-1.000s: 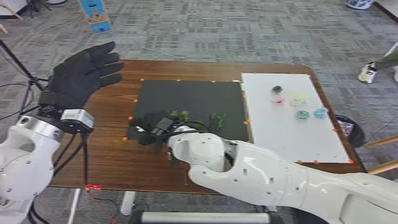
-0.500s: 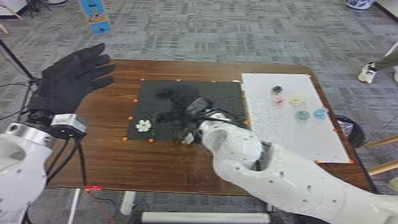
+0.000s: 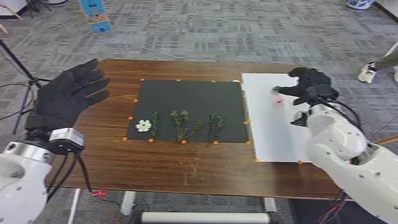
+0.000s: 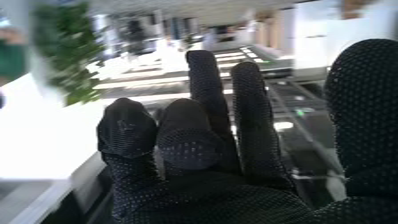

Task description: Arrange flowers

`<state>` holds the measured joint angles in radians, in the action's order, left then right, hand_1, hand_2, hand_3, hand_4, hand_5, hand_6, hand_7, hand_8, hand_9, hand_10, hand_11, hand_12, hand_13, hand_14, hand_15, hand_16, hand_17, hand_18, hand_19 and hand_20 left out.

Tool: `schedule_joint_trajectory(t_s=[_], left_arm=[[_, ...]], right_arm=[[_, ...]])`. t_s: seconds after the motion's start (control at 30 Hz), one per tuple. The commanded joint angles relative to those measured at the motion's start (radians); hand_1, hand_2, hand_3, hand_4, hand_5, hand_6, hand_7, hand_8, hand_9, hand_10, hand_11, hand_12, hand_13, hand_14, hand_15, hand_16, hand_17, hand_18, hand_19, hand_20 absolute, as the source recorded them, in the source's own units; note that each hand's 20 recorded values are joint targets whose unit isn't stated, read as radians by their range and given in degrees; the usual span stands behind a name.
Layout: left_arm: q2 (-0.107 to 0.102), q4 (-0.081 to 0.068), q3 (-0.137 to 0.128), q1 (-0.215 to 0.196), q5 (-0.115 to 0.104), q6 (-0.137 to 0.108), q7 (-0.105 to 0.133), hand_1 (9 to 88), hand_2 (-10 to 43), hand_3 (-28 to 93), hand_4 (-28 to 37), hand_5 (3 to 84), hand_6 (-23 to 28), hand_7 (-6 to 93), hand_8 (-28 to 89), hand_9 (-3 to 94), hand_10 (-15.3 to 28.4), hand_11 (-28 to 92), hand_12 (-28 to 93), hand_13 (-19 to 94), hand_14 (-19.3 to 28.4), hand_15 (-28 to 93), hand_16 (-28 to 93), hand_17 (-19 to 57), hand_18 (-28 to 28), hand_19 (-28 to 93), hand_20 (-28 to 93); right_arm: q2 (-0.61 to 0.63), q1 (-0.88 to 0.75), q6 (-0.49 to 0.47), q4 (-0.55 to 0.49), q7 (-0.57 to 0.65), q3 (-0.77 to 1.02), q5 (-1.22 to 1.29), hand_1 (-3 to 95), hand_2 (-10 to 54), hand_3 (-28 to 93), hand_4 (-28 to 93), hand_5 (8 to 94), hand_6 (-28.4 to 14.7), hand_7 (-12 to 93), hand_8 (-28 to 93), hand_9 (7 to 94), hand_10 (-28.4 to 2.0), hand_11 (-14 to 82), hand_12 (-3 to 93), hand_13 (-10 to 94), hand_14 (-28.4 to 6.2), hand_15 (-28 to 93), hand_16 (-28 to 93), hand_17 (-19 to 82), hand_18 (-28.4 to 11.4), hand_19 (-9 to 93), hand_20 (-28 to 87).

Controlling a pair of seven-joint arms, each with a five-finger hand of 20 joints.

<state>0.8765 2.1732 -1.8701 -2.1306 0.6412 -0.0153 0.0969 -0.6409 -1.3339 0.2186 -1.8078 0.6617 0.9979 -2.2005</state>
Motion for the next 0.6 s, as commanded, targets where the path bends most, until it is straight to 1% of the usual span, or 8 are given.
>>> schedule_joint_trajectory(t_s=[0.03,0.1,0.17,0.27,0.33,0.37,0.47,0.6], left_arm=[[0.027,0.013,-0.006,-0.025,0.005,-0.013,0.014,23.6,-2.4,71,-28.3,31.1,2.9,20.2,-10,29.6,12.9,25,18,24,15.0,30,1,-9.2,22.8,46,9],[0.028,0.014,-0.008,-0.029,0.005,-0.011,0.008,23.6,-2.4,71,-28.3,31.1,3.0,20.3,-10,29.6,12.9,25,18,24,15.0,30,1,-9.2,22.8,46,9],[0.031,0.018,-0.013,-0.040,0.005,-0.016,0.009,23.6,-2.4,71,-28.3,31.1,2.9,20.4,-10,29.6,12.8,25,18,24,15.0,30,1,-9.2,22.8,46,9],[0.033,0.022,-0.020,-0.052,0.005,-0.016,0.011,23.6,-2.4,71,-28.3,31.1,2.9,20.4,-10,29.6,12.9,25,18,24,15.0,30,1,-9.2,22.8,46,9],[0.032,0.020,-0.019,-0.050,0.006,-0.013,0.009,23.6,-2.3,71,-28.3,31.0,2.9,20.4,-10,29.6,12.8,25,18,24,14.9,29,1,-9.2,22.8,46,9],[0.032,0.022,-0.020,-0.054,0.005,-0.015,0.008,23.7,-2.3,71,-28.3,31.0,2.9,20.4,-10,29.6,12.8,25,18,24,15.0,29,1,-9.2,22.8,46,9],[0.032,0.023,-0.020,-0.058,0.006,-0.013,0.007,23.6,-2.4,71,-28.3,31.0,3.0,20.3,-10,29.6,12.9,25,18,24,15.0,30,1,-9.1,22.7,46,9],[0.029,0.022,-0.018,-0.056,0.006,-0.010,0.006,23.6,-2.4,71,-28.3,31.0,2.9,20.3,-10,29.6,12.9,25,18,24,15.0,29,1,-9.1,22.8,46,9]], right_arm=[[0.072,-0.194,0.036,-0.006,0.004,0.063,-0.025,35.0,-9.5,70,-28,46.8,-1.7,19,-11,51.9,-9.1,17.8,19.2,69,-7.5,89,35,39,-22.9,93,61],[0.071,-0.218,0.023,-0.008,0.000,0.076,-0.022,35.5,-9.5,69,-28,46.8,-1.7,19,-12,51.9,-8.8,17.3,18.7,69,-7.5,89,35,38,-22.8,93,60],[0.071,-0.222,0.025,0.000,-0.002,0.070,-0.024,36.2,-9.5,68,-28,47.0,-1.5,19,-12,52.3,-8.7,17.1,18.5,69,-7.5,89,35,38,-22.9,93,60],[0.070,-0.222,0.022,0.012,-0.007,0.061,-0.016,35.7,-9.5,69,-28,47.6,-1.1,20,-12,53.4,-8.5,16.9,18.1,69,-7.4,89,34,38,-22.8,93,60],[0.072,-0.203,0.033,0.031,-0.005,0.034,-0.023,35.7,-9.5,69,-28,48.2,-1.1,20,-12,53.8,-8.6,16.8,18.0,69,-7.2,89,34,38,-22.8,93,60],[0.072,-0.194,0.024,0.040,-0.004,0.023,-0.028,35.6,-9.5,69,-28,48.4,-1.1,20,-12,54.1,-8.6,16.9,18.0,70,-7.2,89,34,38,-22.8,93,60],[0.047,-0.114,0.022,0.100,0.009,-0.046,-0.041,35.2,-9.5,70,-28,48.6,-0.9,20,-12,54.3,-8.7,17.0,17.9,70,-7.2,89,34,39,-22.7,93,60],[0.050,-0.082,0.060,0.140,0.030,-0.099,-0.075,33.8,-9.5,72,-28,48.6,-1.0,20,-12,54.2,-8.7,17.2,18.1,70,-7.0,89,34,39,-22.6,93,60]])
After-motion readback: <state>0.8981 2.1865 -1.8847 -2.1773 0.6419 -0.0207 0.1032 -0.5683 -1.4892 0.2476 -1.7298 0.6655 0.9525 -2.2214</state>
